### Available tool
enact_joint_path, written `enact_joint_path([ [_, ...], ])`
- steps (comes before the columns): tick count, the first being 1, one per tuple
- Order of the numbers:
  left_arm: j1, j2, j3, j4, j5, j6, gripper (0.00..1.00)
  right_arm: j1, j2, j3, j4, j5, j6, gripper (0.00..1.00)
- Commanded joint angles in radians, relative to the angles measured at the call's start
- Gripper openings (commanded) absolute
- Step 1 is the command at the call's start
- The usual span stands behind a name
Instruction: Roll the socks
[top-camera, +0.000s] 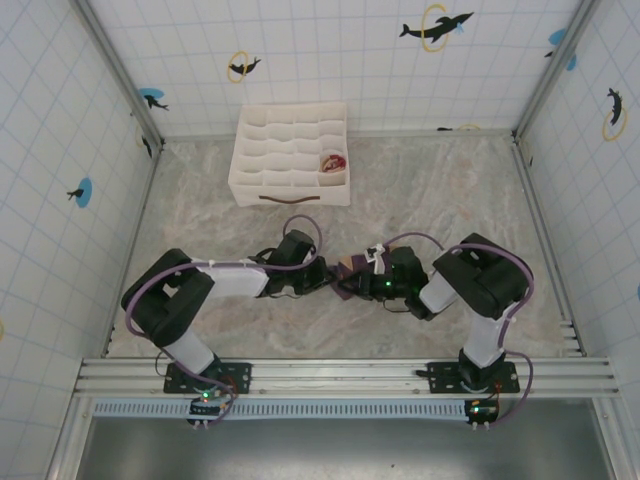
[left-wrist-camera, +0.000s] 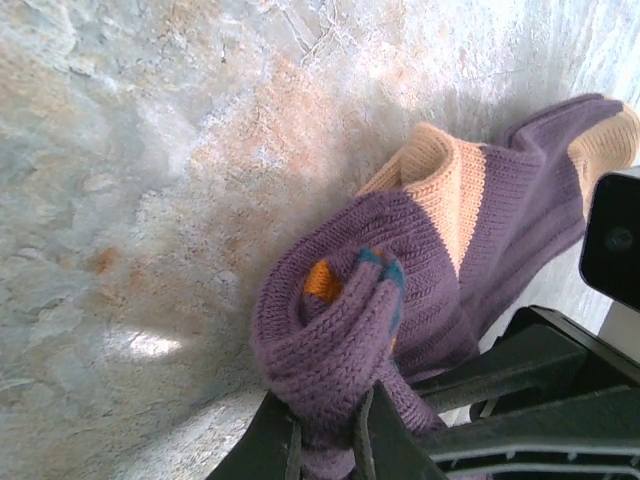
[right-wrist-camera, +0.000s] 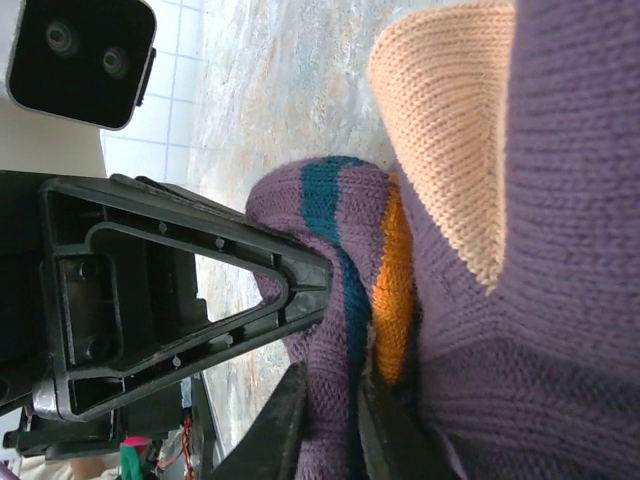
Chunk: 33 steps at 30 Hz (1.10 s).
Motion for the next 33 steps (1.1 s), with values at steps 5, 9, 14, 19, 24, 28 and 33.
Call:
enact_joint_path([
  [5,0.006,0.045,0.073,-0.289,-0.056,0.132,0.00,0.040,-0.263,0.012,-0.509,0.140,-0.268,0.44],
  [9,0.007,0.037,0.089,-0.334,-0.042,0.177,0.00,0.107,-0.438,0.051,-0.743,0.337,-0.416,0.56],
  [14,0.010,0.046,0.110,-0.370,0.000,0.210,0.00,0.246,-0.533,0.135,-0.957,0.611,-0.588,0.63],
  [19,0.010,0.049,0.130,-0.398,0.009,0.221,0.00,0.449,-0.529,0.208,-1.045,0.962,-0.748,0.69],
  [24,0.011,0.045,0.137,-0.410,0.020,0.218,0.00,0.622,-0.449,0.269,-1.054,1.242,-0.886,0.69],
  [28,0.012,0.045,0.142,-0.408,0.036,0.222,0.00,0.747,-0.309,0.321,-1.040,1.501,-0.993,0.69],
  [33,0.012,0.053,0.146,-0.418,0.037,0.231,0.00,0.809,-0.146,0.373,-1.001,1.623,-1.076,0.68],
])
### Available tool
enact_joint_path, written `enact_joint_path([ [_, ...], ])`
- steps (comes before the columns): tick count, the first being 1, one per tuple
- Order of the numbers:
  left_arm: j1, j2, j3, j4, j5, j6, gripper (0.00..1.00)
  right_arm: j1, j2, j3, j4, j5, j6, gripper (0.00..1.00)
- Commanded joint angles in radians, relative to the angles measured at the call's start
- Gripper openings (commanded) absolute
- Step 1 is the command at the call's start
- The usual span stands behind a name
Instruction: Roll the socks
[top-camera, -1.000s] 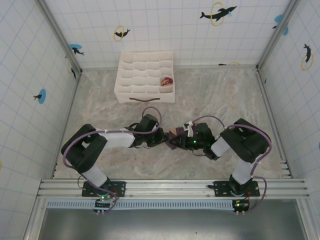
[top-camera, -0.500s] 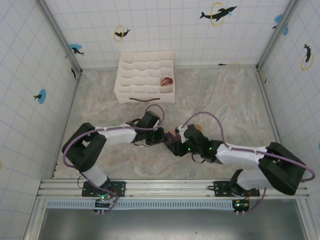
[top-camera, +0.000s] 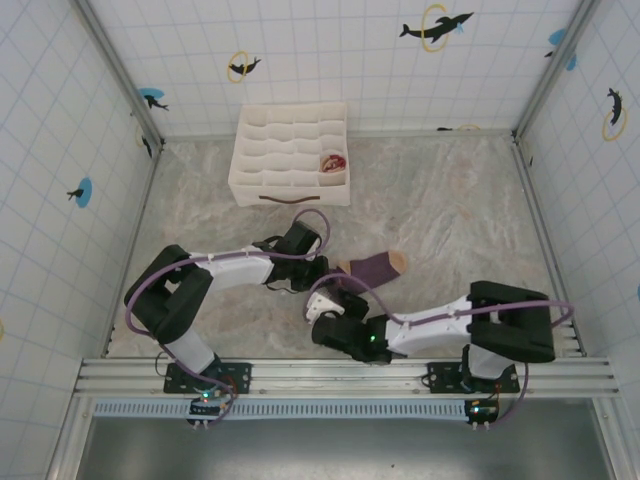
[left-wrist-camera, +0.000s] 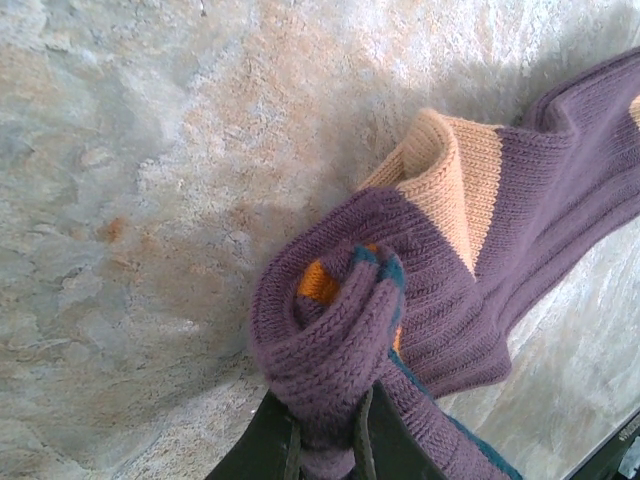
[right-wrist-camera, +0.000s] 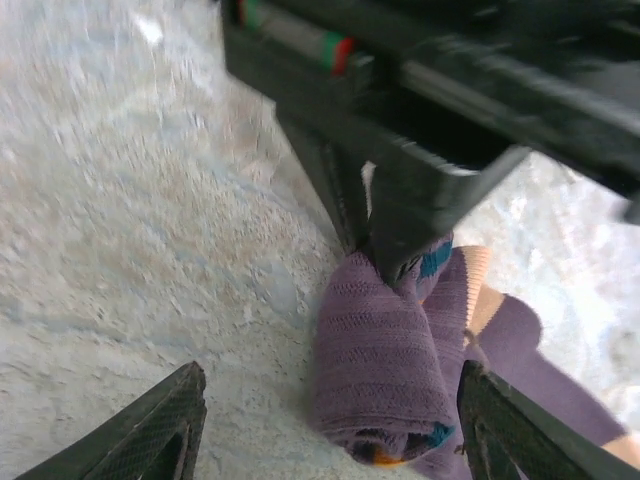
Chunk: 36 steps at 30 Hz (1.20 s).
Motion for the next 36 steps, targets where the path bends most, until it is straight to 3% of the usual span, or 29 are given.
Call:
enact_joint_path([
  [1,0.006,0.036,0.001,-0.110,-0.004,0.025,0.00,0.018,0.085,0.049,0.013,0.191,-0.095,0.67],
  [10,0.007,0.021,-0.025,-0.101,-0.011,0.014,0.00,0.008,0.250,0.053,0.142,0.259,-0.171,0.58],
  [14,0.007,0.012,-0.032,-0.100,-0.020,0.012,0.00,-0.017,0.273,0.045,0.152,0.217,-0.123,0.46],
  [17,0.009,-0.009,-0.047,-0.097,-0.052,0.003,0.09,-0.043,0.257,0.004,0.178,0.175,-0.068,0.33],
  [22,0.016,-0.022,-0.068,-0.072,-0.045,-0.006,0.20,-0.100,0.216,-0.105,0.272,-0.038,0.005,0.02],
  [27,0.021,-0.035,-0.081,-0.068,-0.051,-0.012,0.30,-0.152,0.136,-0.227,0.389,-0.211,0.080,0.00],
  [32,0.033,-0.063,-0.094,-0.073,-0.059,-0.018,0.57,-0.240,0.079,-0.316,0.456,-0.411,0.153,0.00],
  [36,0.044,-0.087,-0.086,-0.100,-0.075,-0.017,0.67,-0.303,0.060,-0.364,0.506,-0.549,0.194,0.00],
])
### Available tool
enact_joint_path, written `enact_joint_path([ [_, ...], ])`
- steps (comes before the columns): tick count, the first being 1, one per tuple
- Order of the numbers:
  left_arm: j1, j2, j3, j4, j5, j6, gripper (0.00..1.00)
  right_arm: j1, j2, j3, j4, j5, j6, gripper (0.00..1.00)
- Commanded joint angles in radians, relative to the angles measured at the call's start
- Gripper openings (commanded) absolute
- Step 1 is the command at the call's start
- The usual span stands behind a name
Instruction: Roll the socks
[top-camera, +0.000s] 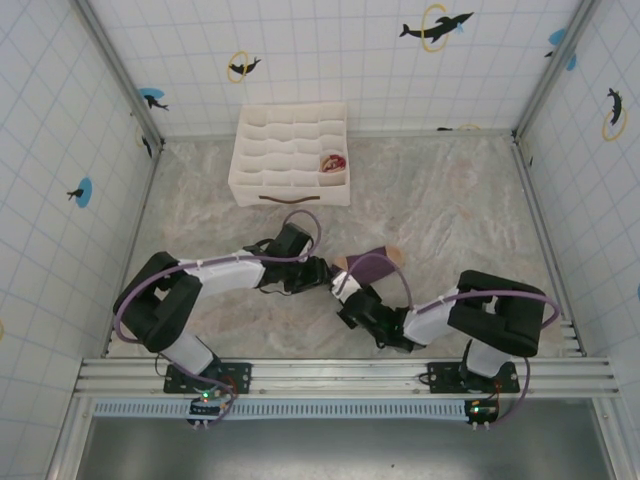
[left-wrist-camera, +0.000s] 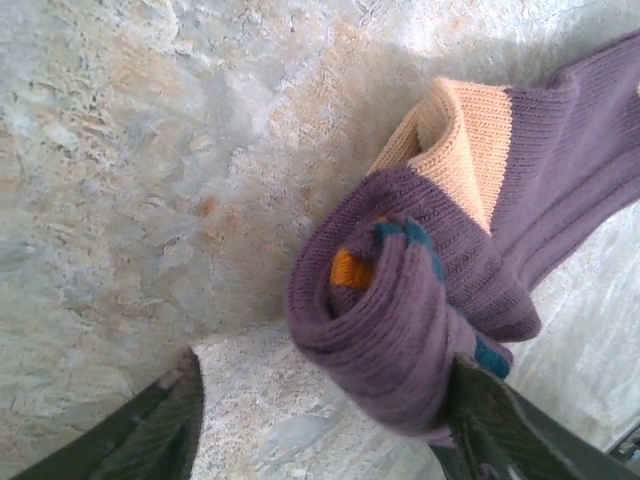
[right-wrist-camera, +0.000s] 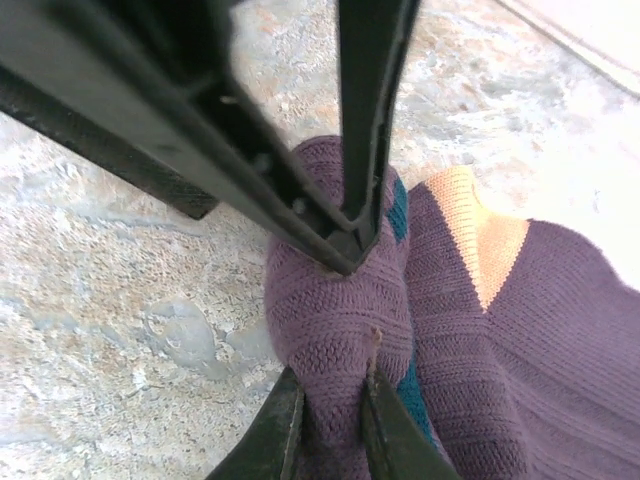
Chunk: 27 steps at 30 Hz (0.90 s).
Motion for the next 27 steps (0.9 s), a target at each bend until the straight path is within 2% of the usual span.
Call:
enact_joint_path([
  [1,0.018,-0.022,-0.019,-0.113,-0.050,0.006,0.68,-0.059,0.040,-0.071,-0.120,-0.245,0.092,0.00],
  [12,0.039,-0.139,-0.044,-0.079,-0.080,-0.005,0.70,-0.246,0.060,-0.103,-0.037,-0.610,0.245,0.00],
  [20,0.034,-0.123,-0.104,0.036,-0.035,-0.034,0.65,-0.399,0.142,-0.012,-0.136,-0.828,0.415,0.00],
  [27,0.005,-0.084,-0.117,0.161,-0.023,-0.088,0.63,-0.487,0.195,0.023,-0.160,-0.978,0.573,0.00],
])
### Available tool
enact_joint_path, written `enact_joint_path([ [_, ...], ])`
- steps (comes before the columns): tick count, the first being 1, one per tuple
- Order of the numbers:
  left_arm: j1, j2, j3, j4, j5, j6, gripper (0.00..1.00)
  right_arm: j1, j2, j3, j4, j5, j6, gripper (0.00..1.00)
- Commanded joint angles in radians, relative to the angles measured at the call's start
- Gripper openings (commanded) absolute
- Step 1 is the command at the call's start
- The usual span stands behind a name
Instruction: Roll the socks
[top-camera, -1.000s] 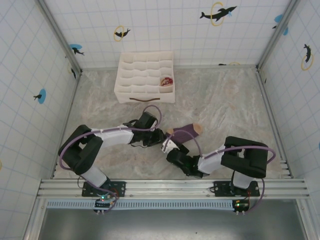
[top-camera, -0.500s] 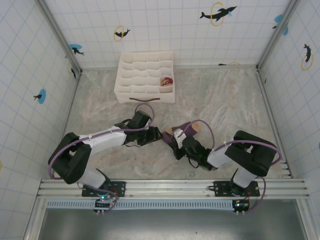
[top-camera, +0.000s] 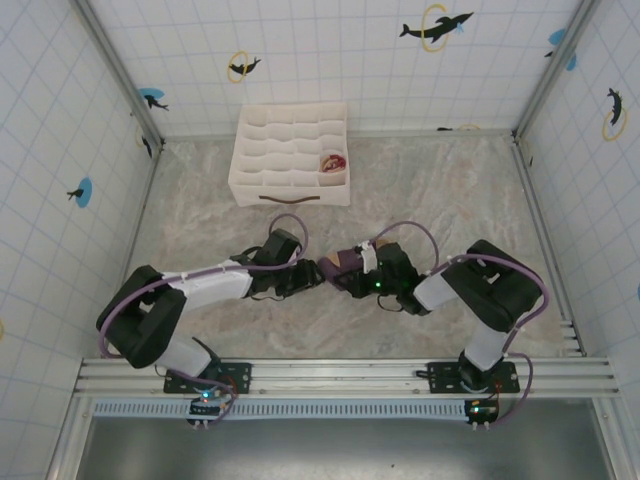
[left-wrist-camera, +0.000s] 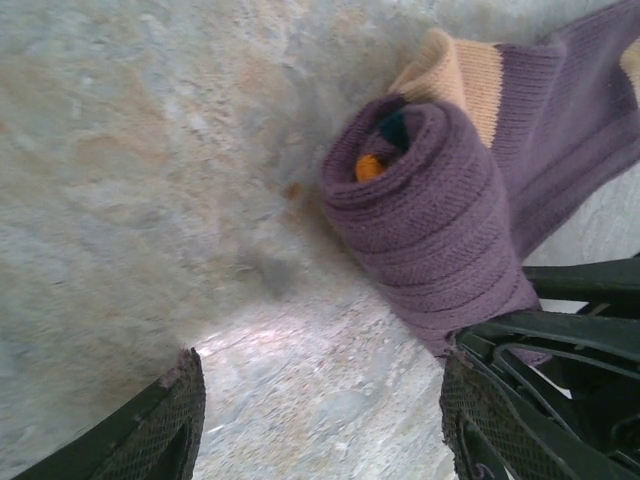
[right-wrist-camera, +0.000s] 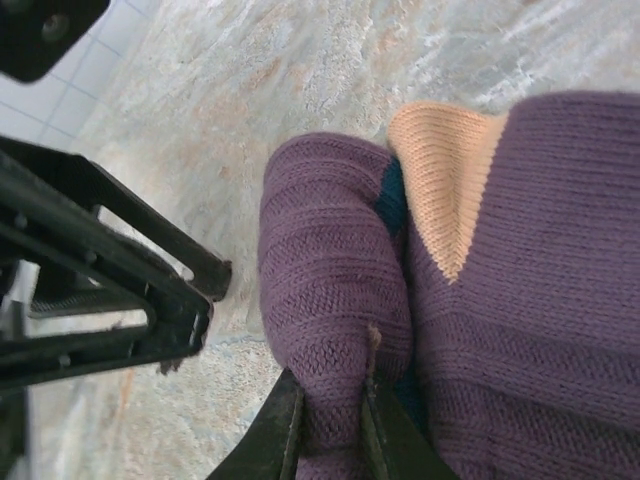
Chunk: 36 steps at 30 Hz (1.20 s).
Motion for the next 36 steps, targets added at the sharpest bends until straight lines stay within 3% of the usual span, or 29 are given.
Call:
enact_joint_path([
  [1,-0.018,0.033,-0.001,0.096,0.006,-0.054,0.63,-0.030,0.090,-0.026,-0.297,-0.077,0.131,0.00],
  [9,-0.028,0.091,0.012,0.196,-0.045,-0.123,0.58,-0.058,0.108,-0.030,-0.274,-0.104,0.241,0.00],
  [17,-0.044,0.192,0.060,0.221,-0.062,-0.162,0.49,-0.080,0.148,-0.099,-0.066,-0.173,0.389,0.00],
  [21,-0.045,0.225,0.066,0.214,-0.071,-0.172,0.40,-0.085,0.151,-0.117,-0.022,-0.181,0.414,0.00],
  [23,-0.045,0.232,0.065,0.203,-0.083,-0.173,0.30,-0.087,0.145,-0.122,-0.011,-0.182,0.414,0.00],
  [26,-0.044,0.234,0.066,0.173,-0.106,-0.169,0.12,-0.088,0.113,-0.126,-0.013,-0.179,0.392,0.06],
  [29,-0.042,0.228,0.069,0.145,-0.112,-0.158,0.00,-0.087,0.041,-0.117,-0.078,-0.165,0.330,0.13],
  [36,-0.039,0.180,0.085,0.042,-0.138,-0.104,0.00,-0.058,-0.237,-0.037,-0.434,-0.028,0.096,0.36],
])
